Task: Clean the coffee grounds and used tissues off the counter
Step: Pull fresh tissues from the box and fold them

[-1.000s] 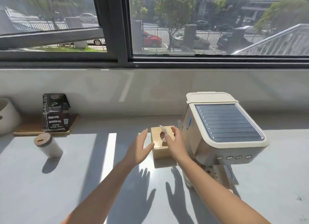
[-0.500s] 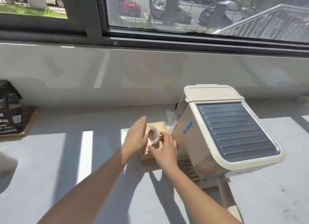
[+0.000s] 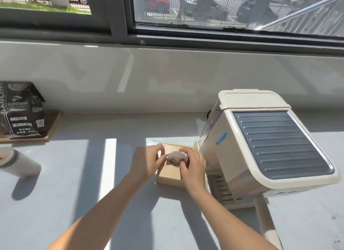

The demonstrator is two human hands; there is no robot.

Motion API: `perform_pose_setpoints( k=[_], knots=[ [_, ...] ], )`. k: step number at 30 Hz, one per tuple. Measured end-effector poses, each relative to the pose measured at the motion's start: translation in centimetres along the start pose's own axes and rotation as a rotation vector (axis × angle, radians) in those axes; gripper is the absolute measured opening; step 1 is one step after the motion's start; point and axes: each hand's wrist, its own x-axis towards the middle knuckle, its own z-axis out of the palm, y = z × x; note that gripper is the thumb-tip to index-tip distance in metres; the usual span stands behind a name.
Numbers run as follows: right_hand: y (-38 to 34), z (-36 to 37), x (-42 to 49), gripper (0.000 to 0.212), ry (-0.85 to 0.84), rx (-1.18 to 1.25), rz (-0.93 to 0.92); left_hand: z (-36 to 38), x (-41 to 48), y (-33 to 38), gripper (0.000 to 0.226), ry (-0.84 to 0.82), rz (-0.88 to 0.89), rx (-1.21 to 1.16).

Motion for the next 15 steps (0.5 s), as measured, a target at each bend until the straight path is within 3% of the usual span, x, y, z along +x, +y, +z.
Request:
perform_pose_setpoints(
  k=[2, 4, 6, 8, 9, 15],
  knots=[
    [0.2, -0.2, -0.8, 0.039, 0.027, 0.006, -0.009, -0.1, -1.3, 0.1, 0.011, 0.026, 0.08, -0.011],
    [0.2, -0.5, -1.3, 0.037, 0.03, -0.026, -0.016, 0.1, -1.8, 0.7, 0.023, 0.036, 0.088, -0.047],
    [0.0, -0.9, -1.4, 0.033, -0.006, -0.071, -0.02, 0.5, -1.8, 1.2, 0.021, 0.052, 0.074, -0.072],
    [-0.4, -1.4, -1.0, 0.02, -0.025, -0.063, 0.019, 0.7, -1.8, 1.7, 0.007, 0.057, 0.024, -0.1],
    [-0.6, -1.6, -0.7, 0.015, -0.021, -0.026, 0.055, 0.8, -1.7, 1.7, 0.011, 0.066, -0.017, -0.136],
    [-1.0, -2.8, -0.5, 0.024, 0.004, 0.17, 0.164, 0.9, -2.1, 2.6, 0.017, 0.066, -0.234, -0.405]
  ],
)
